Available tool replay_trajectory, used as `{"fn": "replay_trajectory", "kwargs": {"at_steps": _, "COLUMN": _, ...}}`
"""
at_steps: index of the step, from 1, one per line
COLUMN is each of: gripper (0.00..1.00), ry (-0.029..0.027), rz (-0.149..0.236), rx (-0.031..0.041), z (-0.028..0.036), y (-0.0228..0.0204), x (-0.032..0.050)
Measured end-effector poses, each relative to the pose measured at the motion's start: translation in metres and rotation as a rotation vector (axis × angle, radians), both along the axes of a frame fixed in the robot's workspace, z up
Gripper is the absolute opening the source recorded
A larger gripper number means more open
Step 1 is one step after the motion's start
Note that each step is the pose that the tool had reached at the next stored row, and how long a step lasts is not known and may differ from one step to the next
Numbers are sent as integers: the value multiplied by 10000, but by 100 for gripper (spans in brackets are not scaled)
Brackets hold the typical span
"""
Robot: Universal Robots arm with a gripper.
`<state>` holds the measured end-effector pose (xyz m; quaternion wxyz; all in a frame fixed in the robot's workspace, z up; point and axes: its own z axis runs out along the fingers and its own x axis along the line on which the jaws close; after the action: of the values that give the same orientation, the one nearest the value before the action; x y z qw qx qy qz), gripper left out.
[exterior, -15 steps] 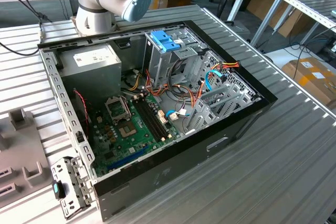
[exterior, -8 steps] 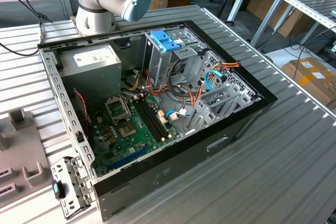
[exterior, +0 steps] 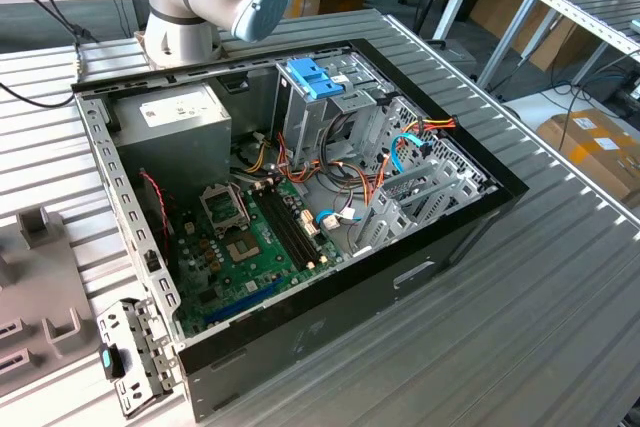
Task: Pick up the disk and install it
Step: 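Pick up the disk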
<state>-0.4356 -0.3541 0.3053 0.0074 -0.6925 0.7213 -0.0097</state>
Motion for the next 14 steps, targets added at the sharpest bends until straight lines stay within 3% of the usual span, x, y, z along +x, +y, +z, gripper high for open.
{"fn": "replay_trajectory", "kwargs": {"at_steps": 5, "gripper": 65, "ry": 0, "rz": 0, "rx": 0, "z": -2, "y": 0, "x": 0}}
{"fn": "replay_trajectory", "kwargs": {"at_steps": 10, "gripper": 39, "ry": 0, "rz": 1, "rx": 0, "z": -3, "y": 0, "x": 0}}
{"fn": "replay_trajectory", "kwargs": {"at_steps": 14, "gripper": 39, "ry": 0, "rz": 0, "rx": 0, "z": -5, "y": 0, "x": 0}}
